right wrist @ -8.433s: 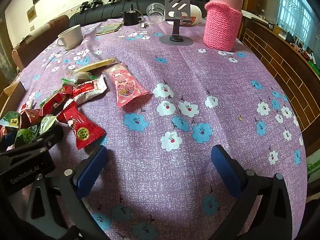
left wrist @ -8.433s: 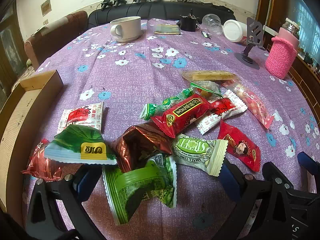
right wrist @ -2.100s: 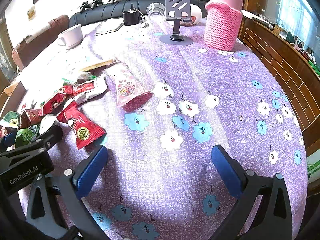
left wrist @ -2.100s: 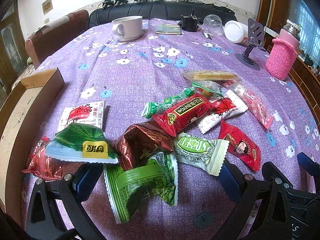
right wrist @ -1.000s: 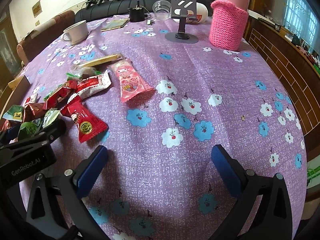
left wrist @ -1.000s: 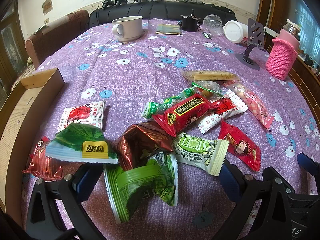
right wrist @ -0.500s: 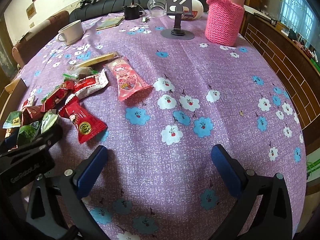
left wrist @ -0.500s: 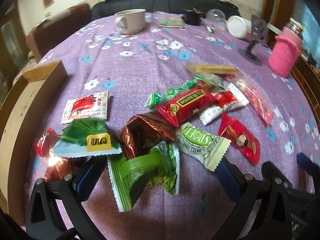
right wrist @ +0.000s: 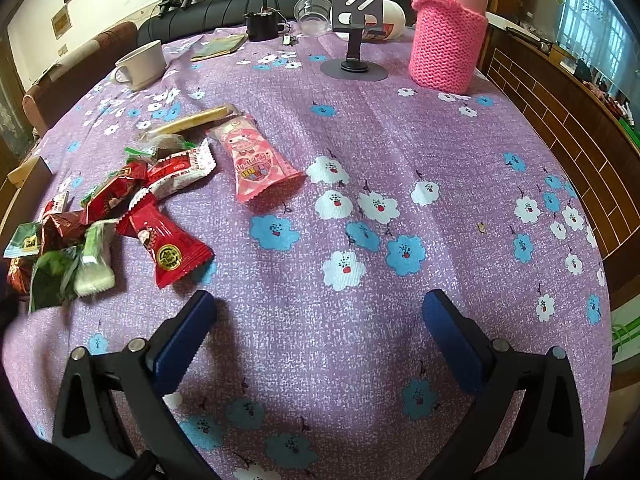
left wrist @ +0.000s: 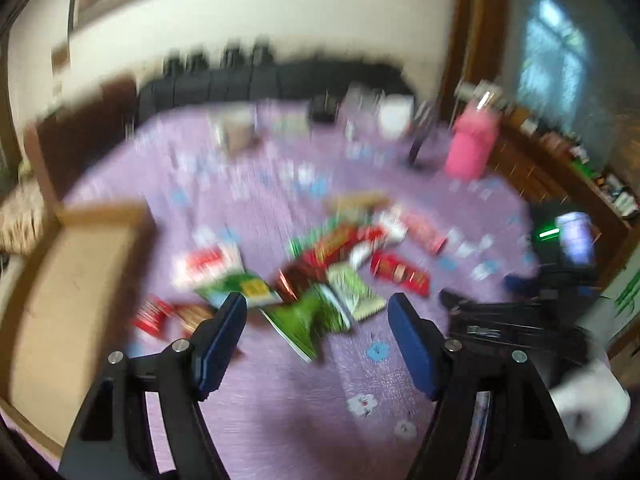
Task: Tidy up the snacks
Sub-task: 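Move both tools toward the snack pile, then grasp the green packet with the left tool while the right tool grasps a green-white candy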
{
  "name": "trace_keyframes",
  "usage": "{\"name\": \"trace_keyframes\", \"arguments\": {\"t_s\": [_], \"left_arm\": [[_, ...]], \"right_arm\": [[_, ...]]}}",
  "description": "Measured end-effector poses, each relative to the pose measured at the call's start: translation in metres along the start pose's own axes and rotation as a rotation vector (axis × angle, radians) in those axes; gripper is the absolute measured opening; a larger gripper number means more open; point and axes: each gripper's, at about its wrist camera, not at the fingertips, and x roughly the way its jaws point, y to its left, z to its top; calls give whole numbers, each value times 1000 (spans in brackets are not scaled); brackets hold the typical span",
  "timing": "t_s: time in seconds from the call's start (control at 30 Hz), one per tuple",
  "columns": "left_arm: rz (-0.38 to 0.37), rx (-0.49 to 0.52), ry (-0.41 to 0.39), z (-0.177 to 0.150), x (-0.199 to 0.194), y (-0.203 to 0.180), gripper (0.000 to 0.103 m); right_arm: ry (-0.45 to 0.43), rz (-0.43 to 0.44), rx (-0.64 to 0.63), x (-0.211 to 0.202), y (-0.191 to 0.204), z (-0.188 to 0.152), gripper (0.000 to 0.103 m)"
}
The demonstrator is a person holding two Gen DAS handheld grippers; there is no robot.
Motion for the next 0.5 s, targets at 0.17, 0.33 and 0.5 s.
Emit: {"name": "trace_keyframes", "arguments": {"t_s": [0.17,0.33,0.5], "left_arm": [[-89,-83,-64,-4,-48,50,81],[-99,-128,-98,-13,-65,90,81],[-170,-126,-51,-25,-50,96,59]], "right_arm": [[5,-4,-2,1,1,3,103],[-35,-17,-16,-14,4,10,79],[-107,136,-110,-41,40,21,78]]}}
